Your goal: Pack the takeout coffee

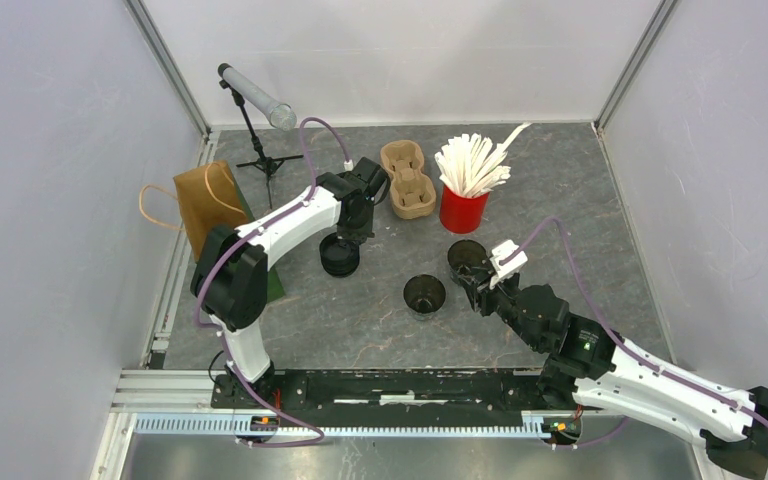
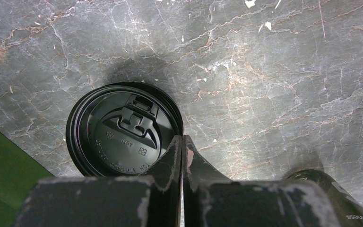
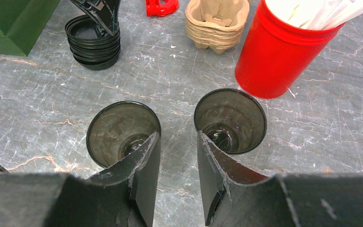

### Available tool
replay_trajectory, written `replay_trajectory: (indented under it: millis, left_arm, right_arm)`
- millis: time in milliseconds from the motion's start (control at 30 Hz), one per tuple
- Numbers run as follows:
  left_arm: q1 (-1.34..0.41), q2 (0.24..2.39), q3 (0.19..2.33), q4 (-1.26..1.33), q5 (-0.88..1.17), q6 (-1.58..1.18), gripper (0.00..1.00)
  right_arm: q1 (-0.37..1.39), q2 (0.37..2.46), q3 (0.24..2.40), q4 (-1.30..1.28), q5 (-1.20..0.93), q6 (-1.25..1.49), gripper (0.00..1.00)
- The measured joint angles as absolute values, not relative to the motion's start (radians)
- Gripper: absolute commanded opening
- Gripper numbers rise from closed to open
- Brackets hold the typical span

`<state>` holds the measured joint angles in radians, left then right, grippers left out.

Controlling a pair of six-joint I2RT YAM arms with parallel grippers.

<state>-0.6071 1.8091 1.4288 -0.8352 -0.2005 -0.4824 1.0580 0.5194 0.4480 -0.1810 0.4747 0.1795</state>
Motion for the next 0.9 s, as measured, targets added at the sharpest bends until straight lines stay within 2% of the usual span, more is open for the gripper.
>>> replay_trajectory:
  millis: [100,233,367,900]
  left_arm:
    - [-0.607,1.809,1.427,-0.834,-0.200,-0.482,0.02]
    - [-0.607,1.808,1.424,-0.836,-0.210,-0.481,0.23]
    - [-0.607,1.808,1.424,-0.837,-0.241,-0.480,0.28]
    - [-0.607,1.851,1.464,-0.839,-0.314,-0.480,0.29]
  right_arm:
    - [1.058,0.520,0.448,-0.181,0.472,0.181,0.41]
    - [1.058,0.520,0.448,-0.181,0.472,0.183,0.41]
    - [1.058,0.521,0.448,-0.181,0.472,0.186,0.41]
    - [1.058,0.514,0.448,-0.181,0.472,0.186,0.41]
